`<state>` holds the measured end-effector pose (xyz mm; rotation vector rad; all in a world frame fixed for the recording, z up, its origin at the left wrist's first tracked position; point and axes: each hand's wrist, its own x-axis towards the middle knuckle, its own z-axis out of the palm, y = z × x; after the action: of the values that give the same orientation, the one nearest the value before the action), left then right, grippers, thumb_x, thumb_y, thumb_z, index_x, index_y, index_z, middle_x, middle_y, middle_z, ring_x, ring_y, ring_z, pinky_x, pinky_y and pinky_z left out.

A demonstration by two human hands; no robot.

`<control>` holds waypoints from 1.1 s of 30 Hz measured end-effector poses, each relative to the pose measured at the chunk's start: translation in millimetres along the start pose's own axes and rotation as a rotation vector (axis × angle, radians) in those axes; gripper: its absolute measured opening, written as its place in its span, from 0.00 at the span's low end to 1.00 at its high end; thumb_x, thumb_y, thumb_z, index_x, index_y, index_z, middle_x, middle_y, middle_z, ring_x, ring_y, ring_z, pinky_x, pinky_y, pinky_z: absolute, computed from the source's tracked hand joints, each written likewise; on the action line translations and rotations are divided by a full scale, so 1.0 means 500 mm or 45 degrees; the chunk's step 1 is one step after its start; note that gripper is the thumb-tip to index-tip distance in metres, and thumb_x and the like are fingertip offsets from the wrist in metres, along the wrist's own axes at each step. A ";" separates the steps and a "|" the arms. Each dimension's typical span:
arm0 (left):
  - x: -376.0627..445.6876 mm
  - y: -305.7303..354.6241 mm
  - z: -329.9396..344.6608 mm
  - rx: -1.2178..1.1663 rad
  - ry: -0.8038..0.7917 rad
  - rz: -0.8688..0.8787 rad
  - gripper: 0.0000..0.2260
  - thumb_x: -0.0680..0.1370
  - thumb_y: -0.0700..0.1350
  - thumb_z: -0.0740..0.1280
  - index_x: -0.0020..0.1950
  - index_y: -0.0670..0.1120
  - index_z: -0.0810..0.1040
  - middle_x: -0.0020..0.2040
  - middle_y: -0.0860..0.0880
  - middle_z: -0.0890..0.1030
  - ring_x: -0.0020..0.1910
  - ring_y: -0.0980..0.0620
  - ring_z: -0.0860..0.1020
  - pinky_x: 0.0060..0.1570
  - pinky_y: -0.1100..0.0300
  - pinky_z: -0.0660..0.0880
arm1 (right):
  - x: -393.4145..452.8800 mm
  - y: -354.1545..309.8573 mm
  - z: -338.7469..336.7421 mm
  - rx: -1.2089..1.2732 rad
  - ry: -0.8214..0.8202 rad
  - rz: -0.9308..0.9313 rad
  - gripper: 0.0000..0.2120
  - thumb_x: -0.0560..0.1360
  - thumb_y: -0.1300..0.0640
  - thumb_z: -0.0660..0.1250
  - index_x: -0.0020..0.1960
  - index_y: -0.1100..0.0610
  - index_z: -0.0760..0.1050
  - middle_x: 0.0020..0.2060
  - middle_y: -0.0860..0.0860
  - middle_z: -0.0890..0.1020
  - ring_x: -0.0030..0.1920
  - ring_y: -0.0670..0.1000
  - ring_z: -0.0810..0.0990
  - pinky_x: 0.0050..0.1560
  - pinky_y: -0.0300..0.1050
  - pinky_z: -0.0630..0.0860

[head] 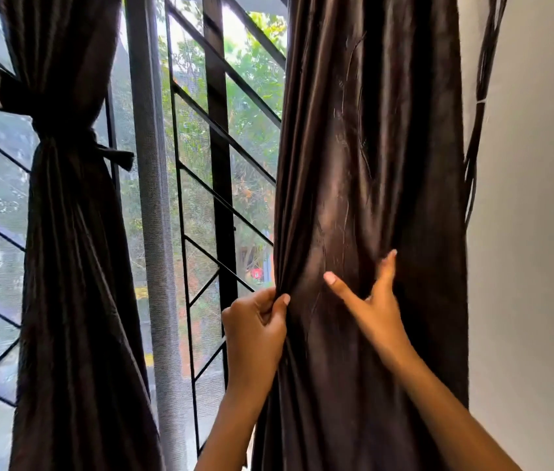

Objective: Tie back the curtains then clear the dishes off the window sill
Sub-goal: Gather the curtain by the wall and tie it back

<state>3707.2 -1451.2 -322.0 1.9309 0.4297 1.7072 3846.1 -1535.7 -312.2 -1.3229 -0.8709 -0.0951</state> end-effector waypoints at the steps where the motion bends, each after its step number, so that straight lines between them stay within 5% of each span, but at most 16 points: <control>1: 0.002 -0.002 -0.002 -0.008 -0.004 -0.006 0.11 0.74 0.41 0.70 0.33 0.39 0.76 0.28 0.44 0.79 0.29 0.60 0.68 0.30 0.61 0.69 | 0.006 -0.005 0.004 0.167 -0.096 0.075 0.53 0.66 0.45 0.73 0.77 0.51 0.40 0.74 0.50 0.61 0.71 0.44 0.62 0.69 0.40 0.61; 3: 0.002 -0.008 -0.003 0.047 0.013 0.034 0.11 0.74 0.45 0.68 0.34 0.40 0.78 0.28 0.44 0.80 0.26 0.56 0.71 0.31 0.57 0.72 | 0.001 -0.004 0.014 0.309 -0.178 0.002 0.43 0.69 0.57 0.73 0.77 0.55 0.53 0.66 0.54 0.74 0.62 0.46 0.76 0.63 0.42 0.72; 5: -0.002 -0.005 -0.002 0.144 0.045 0.086 0.09 0.74 0.45 0.67 0.38 0.43 0.81 0.29 0.48 0.81 0.28 0.50 0.79 0.31 0.54 0.73 | -0.023 0.006 0.022 0.207 -0.118 -0.198 0.28 0.72 0.68 0.70 0.70 0.60 0.68 0.59 0.54 0.80 0.57 0.44 0.80 0.60 0.41 0.75; 8: -0.009 0.011 -0.002 0.256 0.083 0.137 0.05 0.75 0.39 0.68 0.39 0.45 0.82 0.28 0.49 0.80 0.28 0.51 0.79 0.29 0.65 0.67 | -0.066 0.012 0.028 -0.110 0.109 -0.478 0.22 0.73 0.68 0.67 0.65 0.55 0.75 0.56 0.49 0.82 0.55 0.43 0.81 0.58 0.38 0.75; 12: -0.020 0.027 0.008 0.177 0.016 0.144 0.08 0.75 0.41 0.67 0.35 0.47 0.78 0.24 0.52 0.75 0.25 0.53 0.73 0.29 0.58 0.67 | -0.115 0.019 0.046 -0.298 0.029 -0.590 0.32 0.67 0.70 0.63 0.67 0.46 0.72 0.52 0.47 0.83 0.44 0.43 0.83 0.46 0.35 0.77; 16: -0.027 0.025 0.015 -0.048 -0.027 0.081 0.14 0.75 0.49 0.65 0.34 0.42 0.78 0.25 0.47 0.76 0.27 0.55 0.68 0.29 0.51 0.70 | -0.144 0.037 0.052 -0.305 -0.105 -0.634 0.35 0.65 0.68 0.60 0.69 0.47 0.67 0.63 0.39 0.75 0.59 0.40 0.77 0.59 0.28 0.70; 19: -0.024 0.025 0.013 -0.120 -0.066 0.024 0.15 0.75 0.51 0.68 0.33 0.43 0.78 0.26 0.45 0.77 0.27 0.56 0.69 0.28 0.51 0.70 | -0.145 0.040 0.049 -0.254 -0.242 -0.630 0.31 0.68 0.62 0.61 0.69 0.46 0.64 0.65 0.29 0.66 0.66 0.37 0.69 0.65 0.35 0.69; 21: -0.018 0.027 0.013 -0.059 -0.054 0.040 0.14 0.75 0.44 0.71 0.29 0.44 0.75 0.23 0.50 0.76 0.24 0.59 0.71 0.28 0.56 0.71 | -0.139 0.037 0.043 -0.222 -0.332 -0.608 0.25 0.71 0.53 0.61 0.68 0.47 0.67 0.67 0.32 0.67 0.68 0.37 0.68 0.67 0.44 0.71; 24: -0.012 0.027 0.018 0.014 -0.002 0.031 0.18 0.74 0.38 0.71 0.27 0.48 0.68 0.19 0.56 0.70 0.21 0.68 0.67 0.25 0.72 0.62 | -0.104 0.028 0.027 -0.318 -0.039 -0.638 0.23 0.72 0.43 0.63 0.66 0.47 0.73 0.73 0.44 0.64 0.75 0.43 0.57 0.74 0.54 0.56; 27: -0.012 0.019 0.029 0.048 0.006 0.051 0.17 0.74 0.42 0.70 0.27 0.46 0.69 0.21 0.55 0.72 0.21 0.63 0.68 0.27 0.66 0.69 | -0.042 0.002 0.004 -0.305 0.327 -0.426 0.48 0.65 0.35 0.71 0.77 0.49 0.53 0.77 0.50 0.48 0.77 0.47 0.46 0.74 0.52 0.46; 30: -0.018 0.013 0.044 0.075 0.007 0.064 0.11 0.73 0.48 0.66 0.34 0.43 0.78 0.28 0.49 0.80 0.30 0.47 0.80 0.33 0.49 0.76 | 0.012 -0.020 -0.007 0.025 0.167 -0.242 0.51 0.65 0.48 0.76 0.78 0.53 0.48 0.75 0.51 0.60 0.71 0.37 0.59 0.71 0.34 0.60; 33: -0.026 0.017 0.061 0.167 0.016 0.109 0.08 0.75 0.43 0.67 0.36 0.44 0.79 0.27 0.49 0.79 0.28 0.47 0.78 0.30 0.50 0.73 | 0.004 -0.003 -0.009 -0.132 0.134 -0.490 0.28 0.74 0.62 0.69 0.72 0.56 0.66 0.64 0.49 0.74 0.62 0.41 0.73 0.66 0.37 0.69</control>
<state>3734.2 -1470.7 -329.8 2.0593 0.4807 1.7855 3849.2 -1539.2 -309.7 -1.2196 -1.0318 -0.5126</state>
